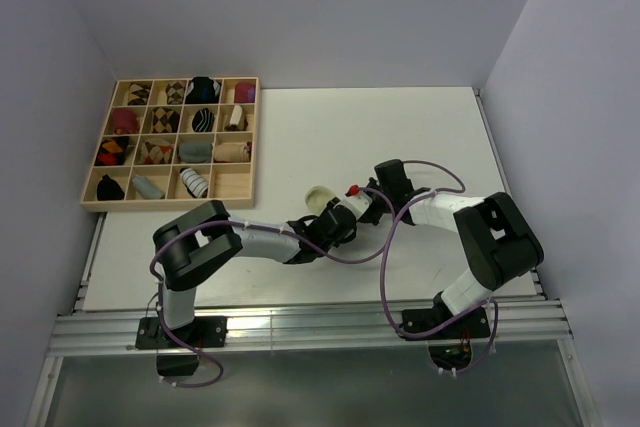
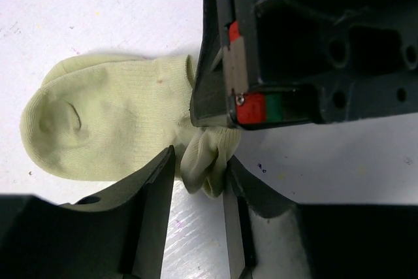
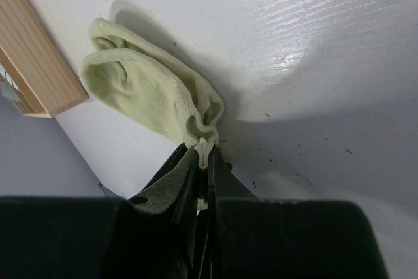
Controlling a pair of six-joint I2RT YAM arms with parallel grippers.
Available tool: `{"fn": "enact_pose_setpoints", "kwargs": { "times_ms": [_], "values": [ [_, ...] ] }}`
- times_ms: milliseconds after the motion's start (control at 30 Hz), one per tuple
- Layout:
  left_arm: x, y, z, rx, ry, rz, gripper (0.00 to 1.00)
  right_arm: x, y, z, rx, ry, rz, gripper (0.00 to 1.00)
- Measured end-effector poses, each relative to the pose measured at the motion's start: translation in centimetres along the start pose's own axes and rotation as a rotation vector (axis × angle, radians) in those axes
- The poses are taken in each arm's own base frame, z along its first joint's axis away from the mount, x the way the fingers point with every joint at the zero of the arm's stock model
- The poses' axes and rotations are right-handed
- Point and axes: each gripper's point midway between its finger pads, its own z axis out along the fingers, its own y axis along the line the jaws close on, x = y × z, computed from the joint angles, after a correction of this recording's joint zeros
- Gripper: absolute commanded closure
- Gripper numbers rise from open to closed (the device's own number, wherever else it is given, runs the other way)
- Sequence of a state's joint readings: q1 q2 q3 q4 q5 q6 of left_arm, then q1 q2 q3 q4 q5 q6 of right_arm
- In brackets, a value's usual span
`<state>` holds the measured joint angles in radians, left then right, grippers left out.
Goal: Roll the socks
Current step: Roll the sock at the center of the board.
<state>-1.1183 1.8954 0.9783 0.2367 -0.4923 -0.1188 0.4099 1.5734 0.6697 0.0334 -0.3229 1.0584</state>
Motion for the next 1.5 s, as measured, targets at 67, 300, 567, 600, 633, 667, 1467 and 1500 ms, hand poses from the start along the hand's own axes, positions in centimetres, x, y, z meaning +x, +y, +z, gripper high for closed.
{"fn": "enact_pose_setpoints", "kwargs": {
  "times_ms": [67,300,567,600,633,667,1467,1500],
  "values": [
    [0.0,0.0,0.0,-0.001,0.000,-0.002,0.59,0.0,0.0,0.0,0.000,0.000,0.000,1.00],
    [-0.1,-0.2,-0.1,0.003,-0.006,-0.012,0.71,0.0,0.0,0.0,0.000,0.000,0.000,1.00],
    [-0.1,-0.8,-0.1,0.024,-0.002,-0.041,0.99,0.0,0.0,0.0,0.001,0.000,-0.001,0.97],
    [0.0,-0.9,-0.1,0.030,0.000,-0.046,0.99,0.0,0.0,0.0,0.001,0.000,-0.001,0.93],
    [0.0,-1.1,-0.1,0.039,0.003,-0.053,0.99,0.0,-0.1,0.0,0.001,0.000,-0.001,0.91],
    [0.1,-1.4,-0.2,0.051,0.008,-0.062,0.99,0.0,-0.1,0.0,0.002,0.001,-0.003,0.88],
    [1.1,1.6,-0.6,0.341,0.179,-0.736,0.99,-2.7,4.5,-4.7,-0.124,-0.189,-0.113,0.74],
    [1.2,1.7,-0.6,0.351,0.182,-0.763,1.00,-2.6,4.6,-4.6,-0.129,-0.185,-0.116,0.75]
  ]
}}
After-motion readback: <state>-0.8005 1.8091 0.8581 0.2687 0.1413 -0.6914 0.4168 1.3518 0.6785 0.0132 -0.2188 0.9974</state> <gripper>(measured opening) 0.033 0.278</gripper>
